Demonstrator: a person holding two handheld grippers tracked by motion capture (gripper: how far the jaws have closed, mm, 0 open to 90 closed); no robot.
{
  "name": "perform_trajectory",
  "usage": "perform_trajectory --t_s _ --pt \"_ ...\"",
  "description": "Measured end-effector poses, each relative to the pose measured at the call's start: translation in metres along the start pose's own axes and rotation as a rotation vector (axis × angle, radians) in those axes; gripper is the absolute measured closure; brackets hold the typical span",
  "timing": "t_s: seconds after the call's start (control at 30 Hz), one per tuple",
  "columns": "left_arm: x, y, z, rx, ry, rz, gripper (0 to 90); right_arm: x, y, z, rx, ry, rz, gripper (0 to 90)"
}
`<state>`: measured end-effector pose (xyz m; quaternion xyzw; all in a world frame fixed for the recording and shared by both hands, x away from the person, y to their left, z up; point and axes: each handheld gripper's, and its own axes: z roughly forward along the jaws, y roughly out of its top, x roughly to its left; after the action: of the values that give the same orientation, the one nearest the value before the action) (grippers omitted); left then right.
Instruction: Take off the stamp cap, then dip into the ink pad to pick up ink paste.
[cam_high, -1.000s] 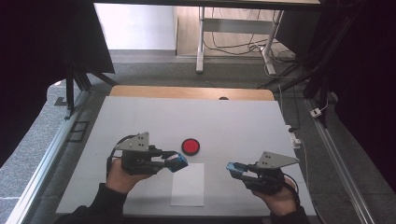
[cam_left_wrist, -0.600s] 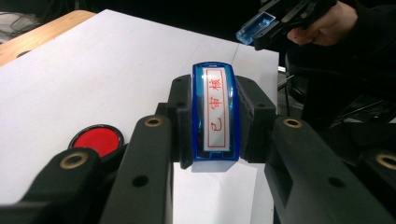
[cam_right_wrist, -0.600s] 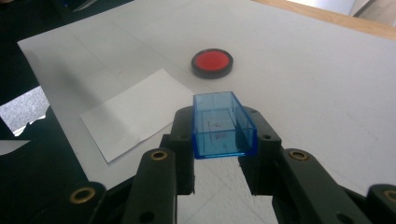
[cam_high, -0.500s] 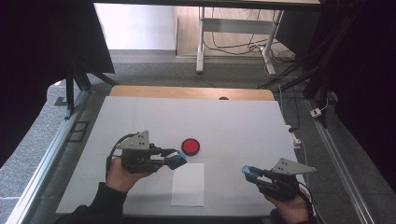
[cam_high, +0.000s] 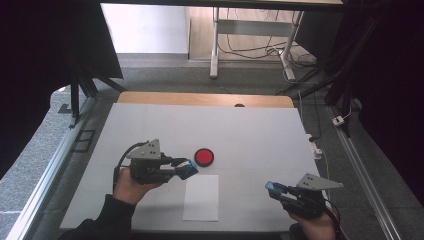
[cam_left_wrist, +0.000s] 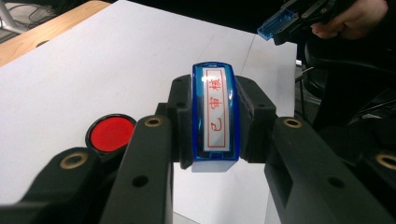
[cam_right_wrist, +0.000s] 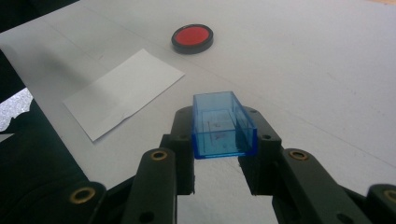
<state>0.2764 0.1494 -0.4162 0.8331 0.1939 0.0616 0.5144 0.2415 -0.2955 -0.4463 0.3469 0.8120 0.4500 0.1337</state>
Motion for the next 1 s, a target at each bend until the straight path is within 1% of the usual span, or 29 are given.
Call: perform_trajectory --t_s 0.07,0.13,0.23,0.37,0.4,0.43,0.47,0.53,0.57,0.63,0.7,0.73,0.77,0.8,0.83,0.9,1.0 --pt "0.000 0.000 0.000 0.002 0.008 0.001 69.9 -0.001 -0.001 0.000 0.009 -0.002 0.004 69.1" --pt "0.001 0.000 0.001 0.011 -0.008 0.000 69.9 -0.002 -0.003 -0.001 0.010 -0.001 0.006 69.0" --pt "0.002 0.001 0.004 0.031 0.005 0.009 69.9 -0.002 -0.003 -0.001 0.014 -0.006 0.009 69.0" --pt "0.005 0.001 0.007 0.054 0.025 0.013 69.9 -0.003 -0.004 0.001 0.020 -0.004 0.014 69.0" --pt "0.006 0.001 0.007 0.065 0.034 0.012 69.9 -0.003 -0.004 0.001 0.026 -0.006 0.014 69.0" --pt "0.007 0.000 0.008 0.071 0.054 0.017 69.9 -0.003 -0.004 0.001 0.028 -0.005 0.014 69.0" --pt "0.008 0.000 0.007 0.069 0.061 0.018 69.9 -0.003 -0.004 0.001 0.029 -0.008 0.014 69.0" --pt "0.010 0.000 0.008 0.067 0.064 0.003 69.9 -0.004 -0.005 0.001 0.025 -0.002 0.020 69.0" --pt "0.012 0.000 0.008 0.068 0.065 0.003 69.9 -0.005 -0.005 0.000 0.028 -0.006 0.022 69.0" --pt "0.013 0.000 0.009 0.068 0.082 0.003 70.0 -0.006 -0.006 0.000 0.025 -0.001 0.027 69.0" --pt "0.016 0.001 0.011 0.065 0.081 -0.009 70.0 -0.006 -0.006 -0.001 0.028 -0.001 0.028 69.0" --pt "0.018 0.001 0.012 0.070 0.082 -0.018 70.0 -0.006 -0.006 -0.001 0.025 -0.001 0.030 69.0" --pt "0.020 0.002 0.013 0.076 0.079 -0.037 70.0 -0.006 -0.006 -0.001 0.028 0.000 0.028 69.0" --pt "0.022 0.003 0.014 0.083 0.075 -0.074 70.0 -0.006 -0.006 -0.001 0.030 0.001 0.028 69.0" --pt "0.023 0.003 0.015 0.085 0.072 -0.087 70.0 -0.006 -0.006 0.000 0.033 -0.002 0.026 69.0" --pt "0.025 0.004 0.019 0.083 0.083 -0.091 70.0 -0.006 -0.006 0.000 0.032 0.001 0.026 69.0" --pt "0.028 0.007 0.025 0.100 0.110 -0.069 69.9 -0.006 -0.006 0.001 0.033 0.005 0.026 69.0"
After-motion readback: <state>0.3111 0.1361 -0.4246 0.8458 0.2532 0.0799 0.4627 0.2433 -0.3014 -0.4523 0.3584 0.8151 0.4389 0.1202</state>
